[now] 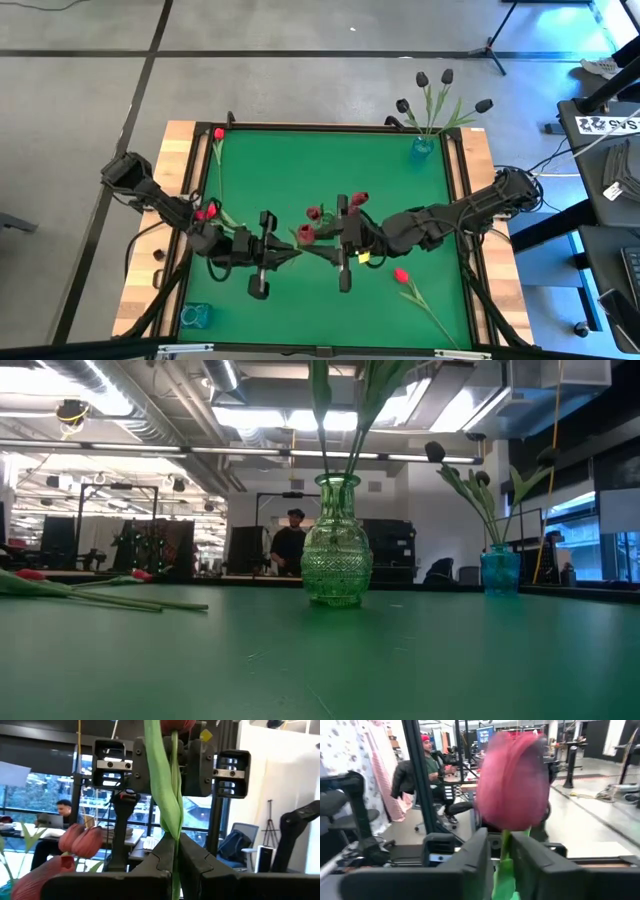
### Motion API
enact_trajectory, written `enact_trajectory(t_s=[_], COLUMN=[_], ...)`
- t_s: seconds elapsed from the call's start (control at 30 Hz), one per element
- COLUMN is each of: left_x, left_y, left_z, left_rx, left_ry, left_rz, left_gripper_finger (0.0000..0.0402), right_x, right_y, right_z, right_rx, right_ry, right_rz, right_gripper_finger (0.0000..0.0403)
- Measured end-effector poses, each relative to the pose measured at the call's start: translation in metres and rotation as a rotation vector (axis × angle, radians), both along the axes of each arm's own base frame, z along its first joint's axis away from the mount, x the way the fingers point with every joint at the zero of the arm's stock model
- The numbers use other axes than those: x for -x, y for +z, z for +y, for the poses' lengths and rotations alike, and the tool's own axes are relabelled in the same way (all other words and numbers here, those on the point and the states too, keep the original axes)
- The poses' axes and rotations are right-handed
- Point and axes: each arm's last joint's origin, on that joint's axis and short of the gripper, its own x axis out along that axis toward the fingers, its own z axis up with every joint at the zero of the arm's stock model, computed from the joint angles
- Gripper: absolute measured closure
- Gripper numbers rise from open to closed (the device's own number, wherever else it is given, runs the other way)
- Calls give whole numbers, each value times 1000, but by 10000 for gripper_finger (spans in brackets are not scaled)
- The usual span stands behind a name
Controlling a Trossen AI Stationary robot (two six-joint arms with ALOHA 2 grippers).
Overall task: Sort flowers into vase by color
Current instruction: Put the pink flower into the green vase
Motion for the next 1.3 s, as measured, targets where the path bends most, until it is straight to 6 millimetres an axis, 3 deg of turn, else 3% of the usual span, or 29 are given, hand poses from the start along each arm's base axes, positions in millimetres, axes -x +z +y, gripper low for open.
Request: enact_trajectory(t_s=[0.1,0.17,0.3,0.57,0.8,1.0,1.13,1.3], left_x=[-1,-1,3,35,64,71,66,64], left_y=[-1,-2,-4,4,-3,-20,-23,-25], left_z=[0,1,-6,-22,-50,-58,-56,-55], left_rx=[15,23,-27,-65,-70,-5,28,45], left_ry=[-8,-2,5,218,71,15,30,34], left_rz=[3,15,55,202,275,374,382,385], left_gripper_finger=[394,385,351,277,263,263,263,263], right_x=[0,0,4,39,81,106,97,70], right_y=[0,0,1,36,65,81,64,43], right_z=[0,0,1,-12,-45,-74,-87,-84], right_rx=[-19,-17,-28,-90,-68,-52,1,-4], right_ry=[-1,-1,8,43,-181,-273,-367,-378], right_rz=[2,5,17,-31,-38,-51,83,159], right_gripper_finger=[377,392,384,389,397,394,398,390])
